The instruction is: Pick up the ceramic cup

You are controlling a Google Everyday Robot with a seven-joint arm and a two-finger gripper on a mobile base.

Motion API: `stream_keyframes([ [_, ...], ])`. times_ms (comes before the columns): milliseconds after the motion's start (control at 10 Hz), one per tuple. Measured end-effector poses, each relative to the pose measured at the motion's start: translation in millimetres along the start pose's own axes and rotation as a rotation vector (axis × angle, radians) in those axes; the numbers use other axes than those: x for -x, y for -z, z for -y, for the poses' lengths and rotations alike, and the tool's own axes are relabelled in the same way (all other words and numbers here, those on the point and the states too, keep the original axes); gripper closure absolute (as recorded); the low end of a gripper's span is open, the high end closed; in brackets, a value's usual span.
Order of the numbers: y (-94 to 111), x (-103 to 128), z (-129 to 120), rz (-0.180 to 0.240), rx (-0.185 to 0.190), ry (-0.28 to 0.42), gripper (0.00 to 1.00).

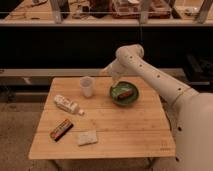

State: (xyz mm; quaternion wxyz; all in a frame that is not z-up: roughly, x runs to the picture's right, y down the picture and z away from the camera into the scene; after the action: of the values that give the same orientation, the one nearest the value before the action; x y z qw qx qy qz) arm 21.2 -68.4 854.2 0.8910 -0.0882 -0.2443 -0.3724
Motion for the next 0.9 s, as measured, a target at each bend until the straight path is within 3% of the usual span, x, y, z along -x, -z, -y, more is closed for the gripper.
stream_keyframes([
  [200,-12.8,2.6,11.5,0.018,0.003,-0.003,0.35],
  [400,-28.4,14.9,24.9,0.074,-0.001,0.011,0.35],
  [700,-35.7,23.4,32.4,0.161,-0.033,0.010,0.35],
  [900,-41.6,18.6,33.6,0.174,-0.042,0.023,0.35],
])
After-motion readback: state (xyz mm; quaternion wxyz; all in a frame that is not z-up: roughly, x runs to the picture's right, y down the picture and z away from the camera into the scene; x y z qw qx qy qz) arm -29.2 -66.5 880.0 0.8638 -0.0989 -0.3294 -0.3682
